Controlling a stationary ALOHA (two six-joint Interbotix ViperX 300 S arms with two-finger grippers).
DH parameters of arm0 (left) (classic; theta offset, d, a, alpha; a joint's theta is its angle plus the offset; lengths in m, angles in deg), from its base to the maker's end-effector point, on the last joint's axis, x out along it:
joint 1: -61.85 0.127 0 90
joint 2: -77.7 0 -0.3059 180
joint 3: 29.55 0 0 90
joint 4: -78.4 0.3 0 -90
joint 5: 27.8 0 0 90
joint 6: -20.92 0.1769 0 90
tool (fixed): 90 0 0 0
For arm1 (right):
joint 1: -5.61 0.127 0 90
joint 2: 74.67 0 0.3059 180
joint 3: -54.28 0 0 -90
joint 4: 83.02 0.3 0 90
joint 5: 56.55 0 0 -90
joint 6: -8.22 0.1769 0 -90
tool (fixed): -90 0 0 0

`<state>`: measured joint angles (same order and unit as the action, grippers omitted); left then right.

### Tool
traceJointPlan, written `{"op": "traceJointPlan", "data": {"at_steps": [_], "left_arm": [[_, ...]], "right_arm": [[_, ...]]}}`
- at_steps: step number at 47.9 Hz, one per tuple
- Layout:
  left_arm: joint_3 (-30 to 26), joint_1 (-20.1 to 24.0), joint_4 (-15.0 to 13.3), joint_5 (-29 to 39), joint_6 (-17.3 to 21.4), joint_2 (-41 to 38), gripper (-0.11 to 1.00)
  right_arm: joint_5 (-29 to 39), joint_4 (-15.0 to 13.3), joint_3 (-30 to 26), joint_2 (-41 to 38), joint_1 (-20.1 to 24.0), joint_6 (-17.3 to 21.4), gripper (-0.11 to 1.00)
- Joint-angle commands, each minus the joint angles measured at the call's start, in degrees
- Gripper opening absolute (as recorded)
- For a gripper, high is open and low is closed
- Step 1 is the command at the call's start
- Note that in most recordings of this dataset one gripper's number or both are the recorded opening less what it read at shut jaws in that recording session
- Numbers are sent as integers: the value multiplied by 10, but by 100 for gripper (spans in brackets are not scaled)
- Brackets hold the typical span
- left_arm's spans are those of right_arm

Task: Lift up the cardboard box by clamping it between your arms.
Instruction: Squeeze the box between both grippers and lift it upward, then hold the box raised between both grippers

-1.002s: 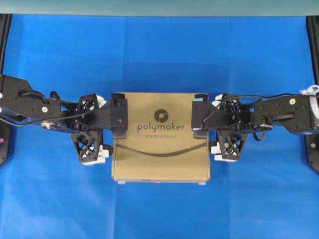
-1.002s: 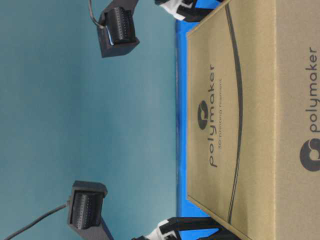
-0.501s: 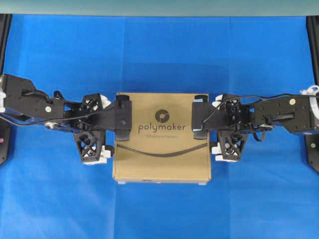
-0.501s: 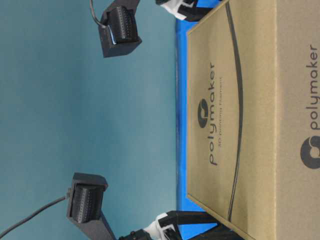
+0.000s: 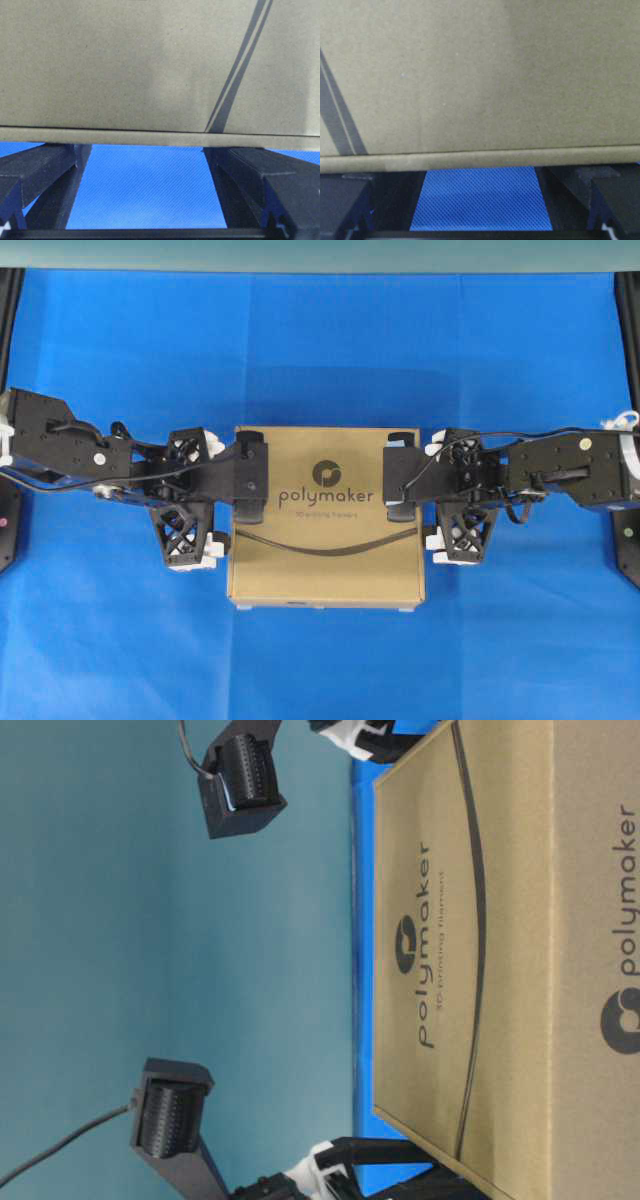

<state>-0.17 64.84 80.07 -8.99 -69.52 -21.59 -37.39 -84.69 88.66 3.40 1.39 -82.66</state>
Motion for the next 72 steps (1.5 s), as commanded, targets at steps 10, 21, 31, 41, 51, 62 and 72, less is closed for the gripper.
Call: {"op": "traceJointPlan", "data": {"at_steps": [10, 21, 31, 41, 51, 62, 72], "left_arm": [[-69, 5, -2, 48, -4, 47, 86], [-106, 5, -4, 115, -4, 79, 86], [-146, 4, -2, 173, -4, 102, 86], [-196, 6, -2, 221, -4, 123, 86], [-248, 9, -4, 265, -4, 134, 86], [-285, 11, -2, 309, -4, 136, 86], [-328, 12, -2, 345, -4, 133, 86]], "right_arm": [[61, 3, -69, 59, 3, 6, 100], [164, 3, -125, 104, 4, 4, 100], [249, 3, -165, 130, 4, 5, 100], [294, 3, -207, 148, 5, 4, 100], [345, 3, -244, 156, 7, 4, 100], [410, 3, -292, 159, 8, 5, 100], [451, 3, -344, 159, 12, 6, 100]]}}
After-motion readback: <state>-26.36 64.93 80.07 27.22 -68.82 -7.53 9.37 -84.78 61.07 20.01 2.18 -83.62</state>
